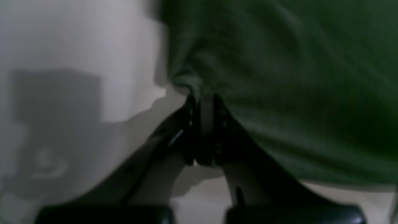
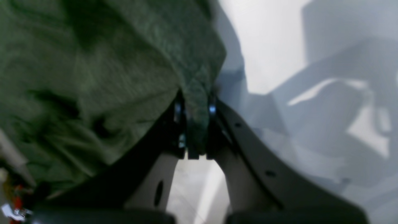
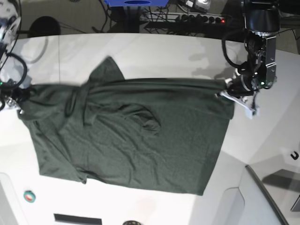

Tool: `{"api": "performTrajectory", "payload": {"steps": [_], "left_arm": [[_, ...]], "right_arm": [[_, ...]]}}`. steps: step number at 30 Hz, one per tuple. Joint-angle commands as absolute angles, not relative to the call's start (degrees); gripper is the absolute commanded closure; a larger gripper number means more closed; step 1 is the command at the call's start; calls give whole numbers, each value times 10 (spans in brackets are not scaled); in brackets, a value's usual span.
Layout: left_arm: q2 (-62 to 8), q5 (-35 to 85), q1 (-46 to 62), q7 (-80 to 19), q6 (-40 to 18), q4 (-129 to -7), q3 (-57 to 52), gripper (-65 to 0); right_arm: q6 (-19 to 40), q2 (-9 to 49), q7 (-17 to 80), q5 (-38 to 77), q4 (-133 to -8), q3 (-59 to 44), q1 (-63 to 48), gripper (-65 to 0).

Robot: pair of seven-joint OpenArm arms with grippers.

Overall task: Layout the t-shirt on the table in an organized manner, then fold the t-shirt properly
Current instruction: 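Grasp the shirt edge with both grippers and pull it taut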

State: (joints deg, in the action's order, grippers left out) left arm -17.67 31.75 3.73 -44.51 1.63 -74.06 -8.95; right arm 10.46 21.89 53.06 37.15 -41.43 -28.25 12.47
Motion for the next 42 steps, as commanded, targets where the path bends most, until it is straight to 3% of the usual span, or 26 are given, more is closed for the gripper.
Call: {"api": "performTrajectory", "payload": {"steps": [1,8,26,31,36,42], "left_arm": [[-181,326,47,-446,13,-757,-90,0],[-208,329,94,-451,12,-870,-90,0],[-226,329,193,-483,12,-993,-91,0],[-225,330,218,-511,11,-1045,-146,0],[-229,331,211,-530,10,-1049,-231,0],[-239,331,189,-567,9,-1043,-231,0]], "right_arm": [[98,224,557,364,-443,-284,113,-2],[92,209,604,427,-582,-284,47,-2],[27,134,696,427,-844,-464,-81,-2],[27,131,741,426,-883,-496,-91,-2],[23,164,744,424,-880,-521,-53,-3],[23,173,780,423,-880,-523,-30,-5]]}}
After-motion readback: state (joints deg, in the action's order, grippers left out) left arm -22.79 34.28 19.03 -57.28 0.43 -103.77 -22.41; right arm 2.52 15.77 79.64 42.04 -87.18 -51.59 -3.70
